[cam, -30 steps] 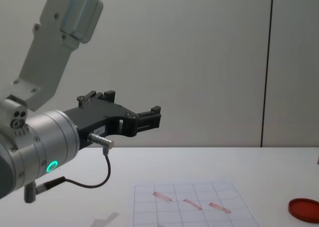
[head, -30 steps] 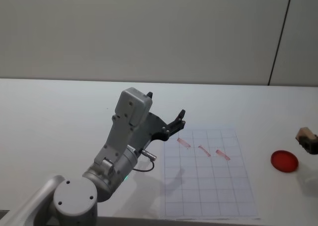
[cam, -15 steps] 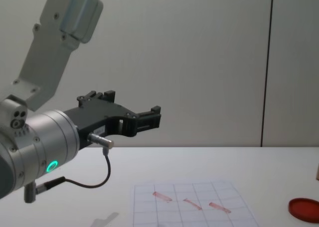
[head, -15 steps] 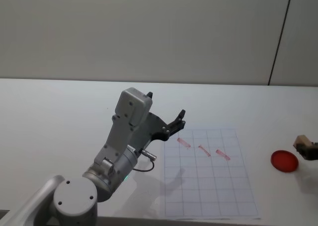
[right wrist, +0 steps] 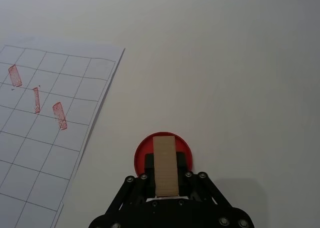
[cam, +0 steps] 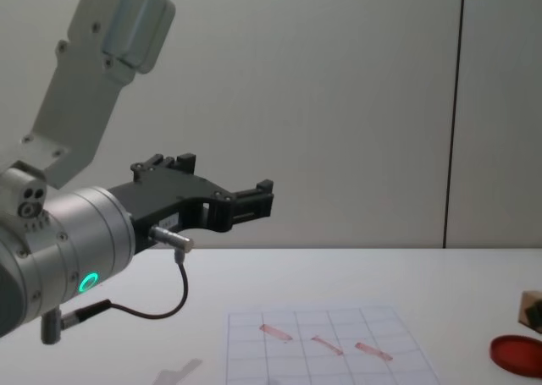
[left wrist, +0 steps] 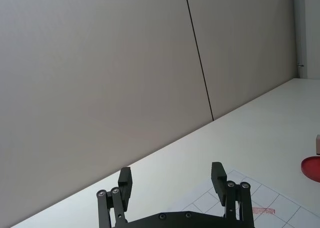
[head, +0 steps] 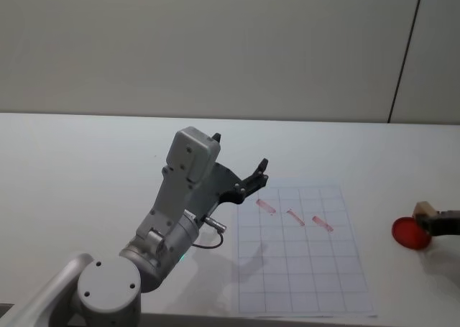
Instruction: Use the one hand to pick up the stamp and affix it onto the A4 paper.
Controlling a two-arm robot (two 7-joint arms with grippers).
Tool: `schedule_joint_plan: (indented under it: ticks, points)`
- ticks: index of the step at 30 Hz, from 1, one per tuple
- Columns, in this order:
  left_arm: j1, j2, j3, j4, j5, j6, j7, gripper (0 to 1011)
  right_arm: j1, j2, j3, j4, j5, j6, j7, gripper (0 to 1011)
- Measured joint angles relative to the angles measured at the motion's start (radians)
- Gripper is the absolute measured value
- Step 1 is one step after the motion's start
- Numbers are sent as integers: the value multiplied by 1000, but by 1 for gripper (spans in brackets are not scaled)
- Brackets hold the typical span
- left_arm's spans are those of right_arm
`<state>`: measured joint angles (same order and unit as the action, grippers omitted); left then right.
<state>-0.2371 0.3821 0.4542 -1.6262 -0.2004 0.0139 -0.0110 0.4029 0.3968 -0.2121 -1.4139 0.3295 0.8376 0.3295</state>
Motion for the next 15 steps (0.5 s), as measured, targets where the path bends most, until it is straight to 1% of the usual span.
schedule_joint_plan:
  ticks: [15]
  points:
    - [0,0,0,0,0,0,0,1002,30,-22,-24,61,-39,-20,17,218]
